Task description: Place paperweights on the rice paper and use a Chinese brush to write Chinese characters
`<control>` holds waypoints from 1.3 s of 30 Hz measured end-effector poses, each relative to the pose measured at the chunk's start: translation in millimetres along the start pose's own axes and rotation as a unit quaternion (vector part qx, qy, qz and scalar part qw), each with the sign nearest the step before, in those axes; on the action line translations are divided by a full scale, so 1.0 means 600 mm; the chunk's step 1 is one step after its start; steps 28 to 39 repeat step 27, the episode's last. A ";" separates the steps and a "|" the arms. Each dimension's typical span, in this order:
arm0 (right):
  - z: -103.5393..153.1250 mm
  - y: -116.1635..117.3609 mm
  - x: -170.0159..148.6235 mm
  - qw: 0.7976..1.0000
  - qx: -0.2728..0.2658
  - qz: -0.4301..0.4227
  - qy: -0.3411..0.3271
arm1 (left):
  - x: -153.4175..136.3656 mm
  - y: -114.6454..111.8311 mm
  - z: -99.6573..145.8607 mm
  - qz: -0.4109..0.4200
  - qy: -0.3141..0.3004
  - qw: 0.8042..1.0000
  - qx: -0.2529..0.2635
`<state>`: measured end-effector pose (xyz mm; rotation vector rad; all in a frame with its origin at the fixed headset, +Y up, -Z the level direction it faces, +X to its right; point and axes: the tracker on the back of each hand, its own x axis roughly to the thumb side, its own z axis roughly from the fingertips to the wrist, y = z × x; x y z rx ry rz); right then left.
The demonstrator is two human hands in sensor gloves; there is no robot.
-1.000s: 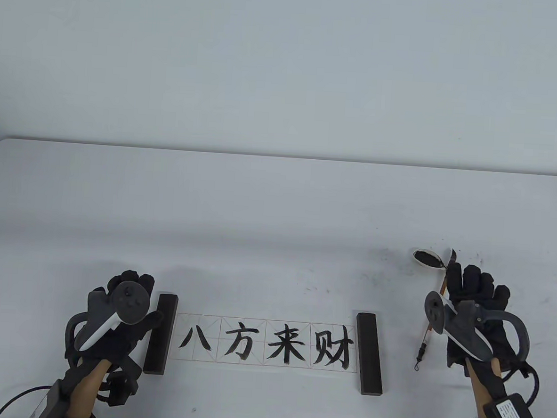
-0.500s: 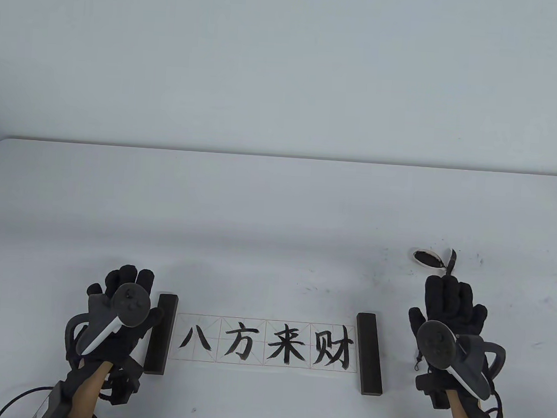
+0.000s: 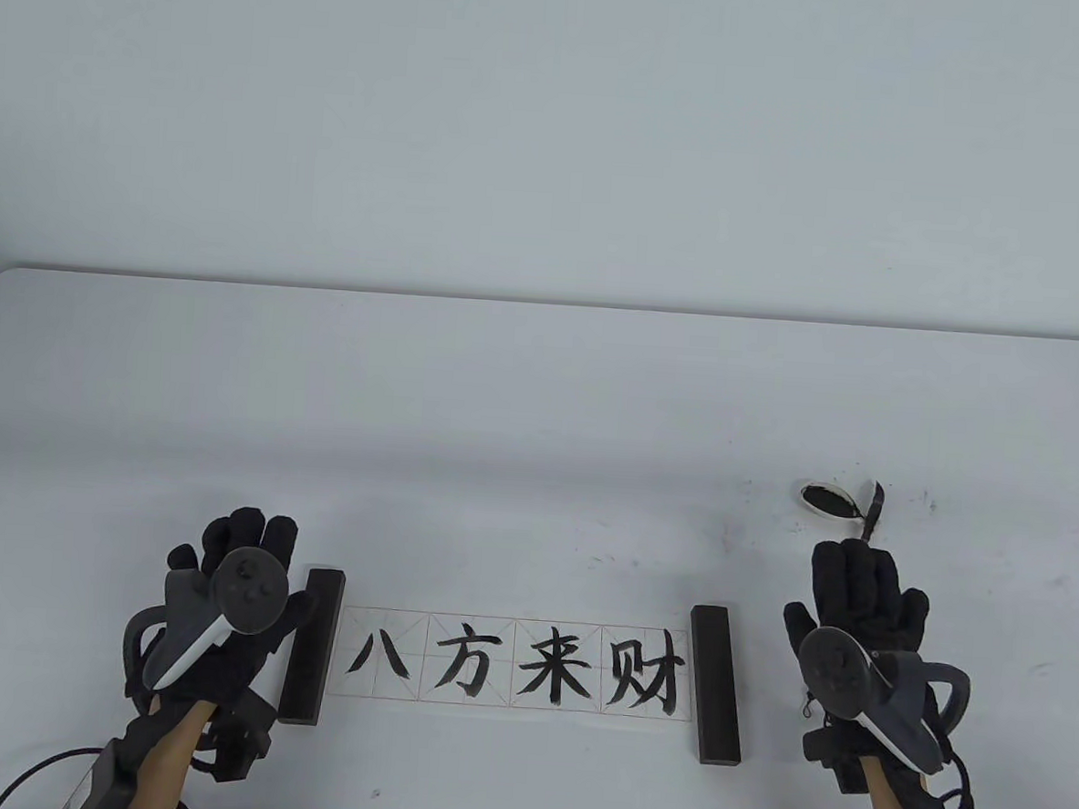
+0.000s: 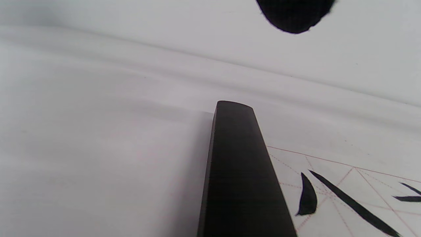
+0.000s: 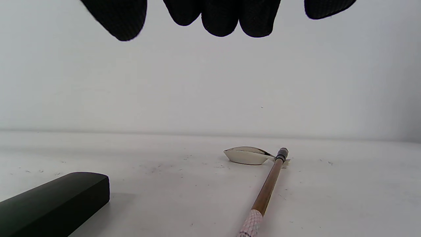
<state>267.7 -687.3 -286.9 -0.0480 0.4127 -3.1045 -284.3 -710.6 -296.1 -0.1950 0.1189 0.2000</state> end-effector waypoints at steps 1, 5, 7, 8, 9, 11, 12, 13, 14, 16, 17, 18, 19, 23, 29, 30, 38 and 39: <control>0.000 0.000 0.000 1.000 0.001 0.001 -0.001 | 0.000 0.000 0.000 0.000 0.000 1.000 -0.001; 0.000 0.000 0.003 1.000 0.005 0.003 -0.006 | 0.000 -0.003 -0.002 -0.004 0.001 1.000 -0.005; 0.001 0.000 0.005 1.000 0.007 0.005 -0.008 | 0.000 -0.003 -0.002 -0.005 0.001 1.000 -0.005; 0.001 0.000 0.006 1.000 0.008 0.007 -0.009 | 0.000 -0.003 -0.002 -0.005 0.001 1.000 -0.006; 0.001 0.000 0.007 1.000 0.010 0.008 -0.009 | 0.000 -0.003 -0.002 -0.004 0.000 1.000 -0.006; 0.001 0.001 0.007 1.000 0.013 0.010 -0.009 | 0.001 -0.004 -0.002 -0.006 -0.003 1.000 -0.008; 0.001 0.001 0.007 1.000 0.015 0.010 -0.008 | 0.001 -0.004 -0.002 -0.006 -0.004 1.000 -0.009; 0.001 0.001 0.007 1.000 0.017 0.010 -0.008 | 0.002 -0.004 -0.002 -0.007 -0.005 1.000 -0.009; 0.001 0.001 0.008 1.000 0.019 0.009 -0.007 | 0.002 -0.004 -0.002 -0.007 -0.005 1.000 -0.010; 0.001 0.000 0.008 1.000 0.020 0.010 -0.006 | 0.002 -0.003 -0.002 -0.008 -0.006 1.000 -0.010; 0.001 0.000 0.008 1.000 0.020 0.010 -0.006 | 0.002 -0.003 -0.002 -0.007 -0.006 1.000 -0.009; 0.001 0.000 0.008 1.000 0.020 0.010 -0.006 | 0.001 -0.003 -0.002 -0.006 -0.007 1.000 -0.009; 0.001 0.000 0.007 1.000 0.019 0.010 -0.006 | 0.001 -0.003 -0.002 -0.006 -0.007 1.000 -0.008; 0.001 0.000 0.007 1.000 0.021 0.011 -0.004 | 0.001 -0.003 -0.002 -0.005 -0.007 1.000 -0.009; 0.001 0.000 0.008 1.000 0.024 0.013 -0.006 | 0.002 -0.003 -0.001 -0.007 -0.007 1.000 -0.008; 0.001 0.000 0.008 1.000 0.024 0.013 -0.006 | 0.002 -0.003 -0.001 -0.007 -0.007 1.000 -0.008; 0.001 0.000 0.008 1.000 0.024 0.013 -0.006 | 0.002 -0.003 -0.001 -0.007 -0.007 1.000 -0.008; 0.001 0.000 0.008 1.000 0.024 0.013 -0.006 | 0.002 -0.003 -0.001 -0.007 -0.007 1.000 -0.008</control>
